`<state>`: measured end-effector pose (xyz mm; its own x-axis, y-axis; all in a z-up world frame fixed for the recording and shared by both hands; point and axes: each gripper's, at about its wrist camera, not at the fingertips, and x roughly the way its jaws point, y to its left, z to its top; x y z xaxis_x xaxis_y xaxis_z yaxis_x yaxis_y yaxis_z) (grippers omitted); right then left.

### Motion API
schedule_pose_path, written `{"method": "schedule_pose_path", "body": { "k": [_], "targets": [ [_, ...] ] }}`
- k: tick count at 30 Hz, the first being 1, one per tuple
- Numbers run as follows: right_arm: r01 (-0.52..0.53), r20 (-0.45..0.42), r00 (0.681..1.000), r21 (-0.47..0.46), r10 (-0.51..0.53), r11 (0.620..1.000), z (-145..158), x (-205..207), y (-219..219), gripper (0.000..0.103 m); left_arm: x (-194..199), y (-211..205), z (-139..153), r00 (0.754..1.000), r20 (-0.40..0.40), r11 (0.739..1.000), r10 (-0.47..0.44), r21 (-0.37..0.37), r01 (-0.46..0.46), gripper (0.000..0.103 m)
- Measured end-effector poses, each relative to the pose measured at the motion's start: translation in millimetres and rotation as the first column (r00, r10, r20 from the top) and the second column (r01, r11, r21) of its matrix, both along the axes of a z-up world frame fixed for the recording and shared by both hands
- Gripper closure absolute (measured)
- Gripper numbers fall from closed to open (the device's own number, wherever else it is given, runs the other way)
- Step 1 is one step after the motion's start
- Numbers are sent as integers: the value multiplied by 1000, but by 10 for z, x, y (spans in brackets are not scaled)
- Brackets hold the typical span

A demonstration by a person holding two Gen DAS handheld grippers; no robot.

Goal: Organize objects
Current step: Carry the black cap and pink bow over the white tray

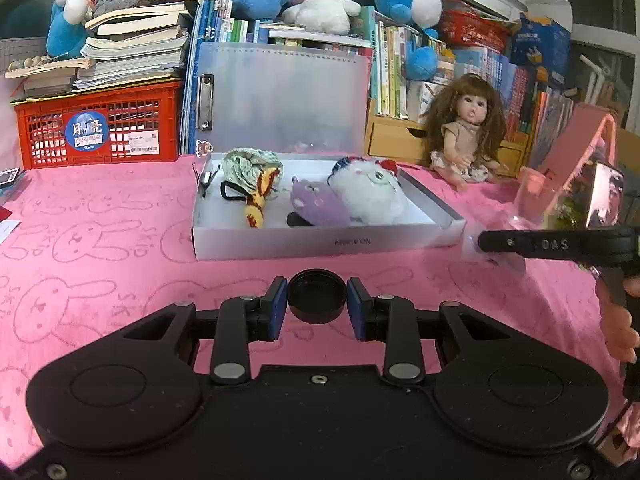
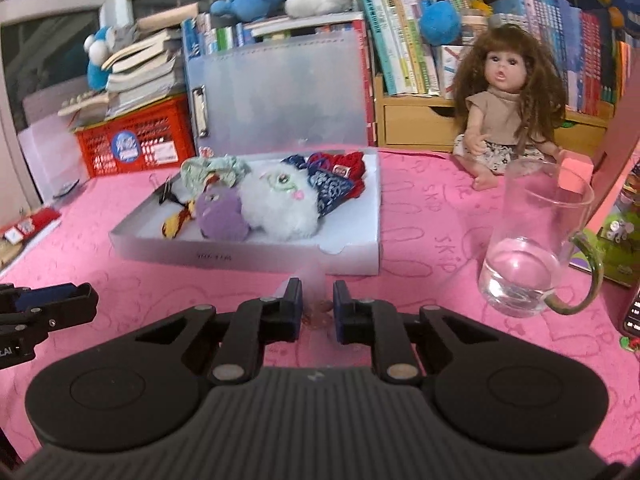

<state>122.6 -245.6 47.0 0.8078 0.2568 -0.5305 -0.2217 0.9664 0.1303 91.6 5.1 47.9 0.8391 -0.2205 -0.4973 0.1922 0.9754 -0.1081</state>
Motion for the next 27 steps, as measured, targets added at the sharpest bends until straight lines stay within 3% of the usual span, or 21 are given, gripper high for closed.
{"method": "schedule_pose_path", "body": {
  "k": [27],
  "targets": [
    [44,17,999,23,-44,999,119,222,-15,84,727,34,150,999,-7,998,54,-31,-54,73]
  ]
}}
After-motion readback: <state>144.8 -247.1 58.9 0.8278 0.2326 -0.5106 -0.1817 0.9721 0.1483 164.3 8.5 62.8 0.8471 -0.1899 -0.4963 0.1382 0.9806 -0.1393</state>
